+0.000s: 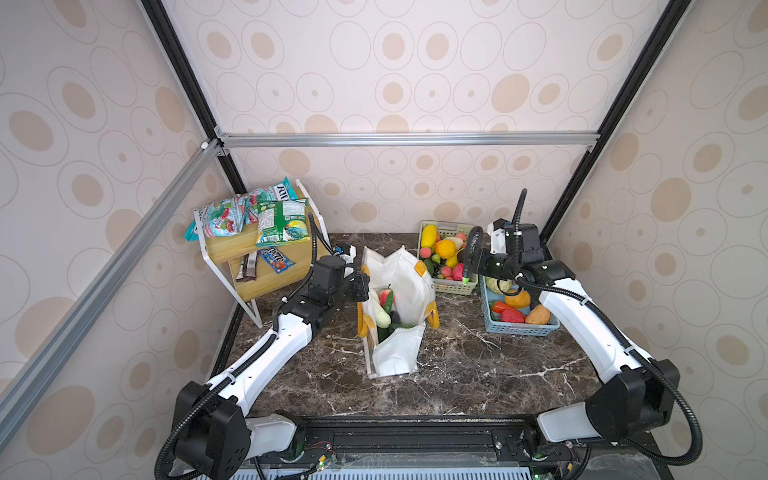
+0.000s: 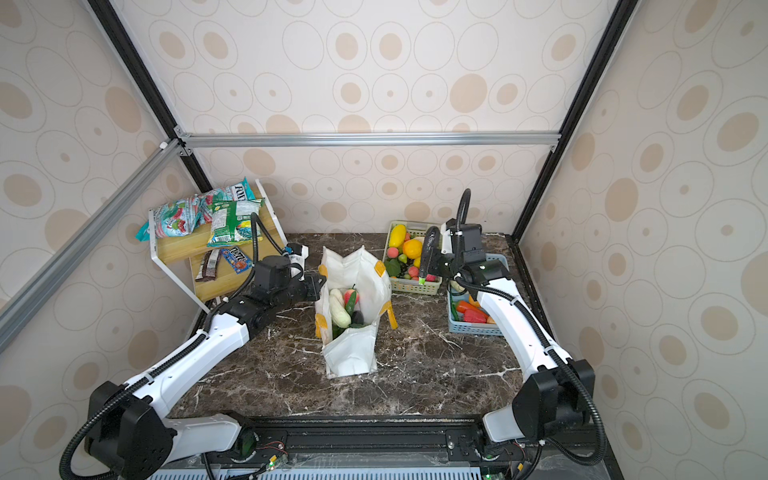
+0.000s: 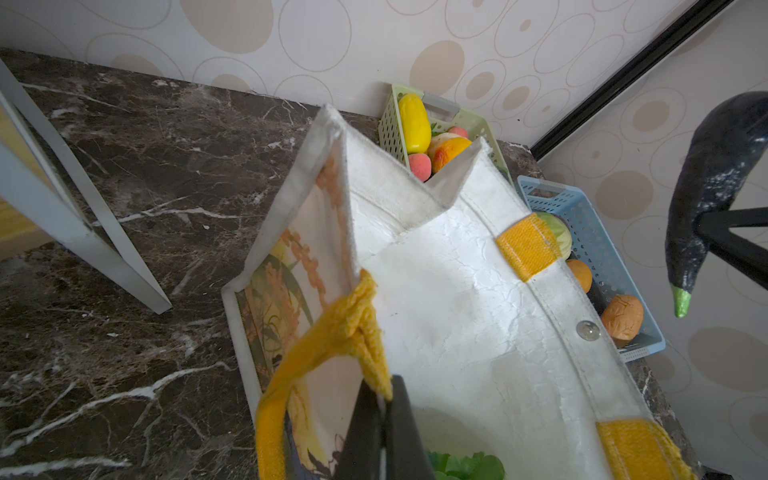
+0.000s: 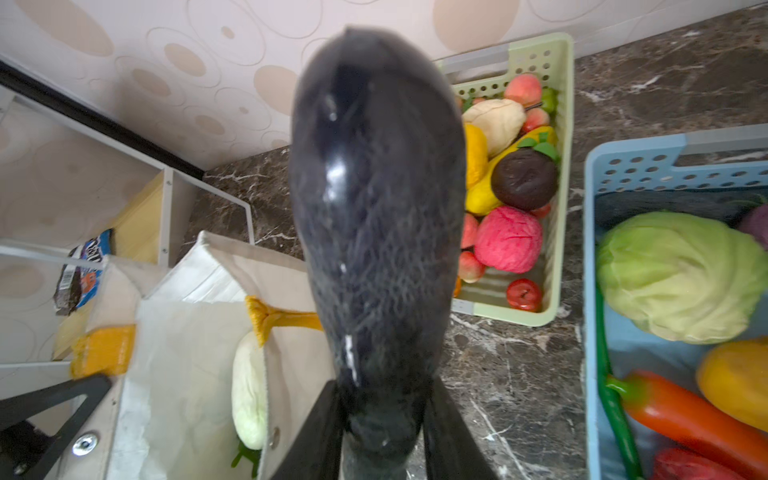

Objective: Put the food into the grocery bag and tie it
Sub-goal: 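Lift the dark eggplant and carry it over the bag opening, then lower the dark eggplant into the bag and open the right gripper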

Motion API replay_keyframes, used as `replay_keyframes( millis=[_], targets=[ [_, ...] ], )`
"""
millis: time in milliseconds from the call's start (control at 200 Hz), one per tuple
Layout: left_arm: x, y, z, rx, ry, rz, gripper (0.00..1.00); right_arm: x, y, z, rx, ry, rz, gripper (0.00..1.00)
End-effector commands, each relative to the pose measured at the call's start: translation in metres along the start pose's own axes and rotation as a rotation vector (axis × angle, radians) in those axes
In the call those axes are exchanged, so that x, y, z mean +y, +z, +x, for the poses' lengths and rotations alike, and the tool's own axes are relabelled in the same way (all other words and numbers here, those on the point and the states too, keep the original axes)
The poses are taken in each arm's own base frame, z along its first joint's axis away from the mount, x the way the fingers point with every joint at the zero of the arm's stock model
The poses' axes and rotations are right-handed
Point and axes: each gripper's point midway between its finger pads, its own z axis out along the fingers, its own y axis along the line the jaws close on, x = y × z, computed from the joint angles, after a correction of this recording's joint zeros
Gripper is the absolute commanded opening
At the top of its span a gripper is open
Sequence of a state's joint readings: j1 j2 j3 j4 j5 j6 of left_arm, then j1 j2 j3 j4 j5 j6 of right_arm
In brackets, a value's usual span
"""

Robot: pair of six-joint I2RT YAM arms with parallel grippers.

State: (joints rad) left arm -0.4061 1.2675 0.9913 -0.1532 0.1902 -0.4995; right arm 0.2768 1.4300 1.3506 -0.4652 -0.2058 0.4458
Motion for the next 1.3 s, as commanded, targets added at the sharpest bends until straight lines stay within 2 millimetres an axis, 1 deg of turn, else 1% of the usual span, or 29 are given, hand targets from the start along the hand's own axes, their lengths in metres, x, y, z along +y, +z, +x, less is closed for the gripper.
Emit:
replay_keyframes(
  millis=[0, 85, 200, 285, 330, 570, 785, 960, 1295],
  targets=[
    [-0.014, -0.009, -0.018, -0.046, 0.019, 0.036, 0.00, 0.025, -0.006, 0.003, -0.018, -0.012, -0.050, 0.33],
    [-0.014, -0.010, -0.020, -0.050, 0.018, 0.035, 0.00, 0.037, -0.008, 0.006, -0.021, -0.033, -0.070, 0.33],
    [-0.014, -0.010, -0.020, -0.050, 0.017, 0.031, 0.00, 0.049, -0.011, 0.007, -0.024, -0.052, -0.094, 0.33],
    [-0.014, -0.010, -0.021, -0.049, 0.015, 0.031, 0.00, 0.058, -0.010, 0.009, -0.015, -0.053, -0.119, 0.33],
    [-0.014, -0.011, -0.022, -0.051, 0.013, 0.031, 0.00, 0.066, -0.009, 0.011, -0.014, -0.052, -0.143, 0.34],
    [-0.013, -0.014, -0.023, -0.061, 0.011, 0.023, 0.00, 0.105, -0.002, 0.034, 0.035, -0.076, -0.235, 0.33],
    [-0.012, -0.015, -0.020, -0.055, 0.011, 0.021, 0.00, 0.125, 0.008, 0.057, 0.078, -0.090, -0.270, 0.33],
    [-0.013, -0.014, -0.021, -0.057, 0.011, 0.023, 0.00, 0.129, 0.019, 0.078, 0.127, -0.097, -0.273, 0.34],
    [-0.010, -0.016, -0.018, -0.057, 0.005, 0.014, 0.00, 0.124, 0.048, 0.118, 0.229, -0.094, -0.249, 0.34]
  ],
)
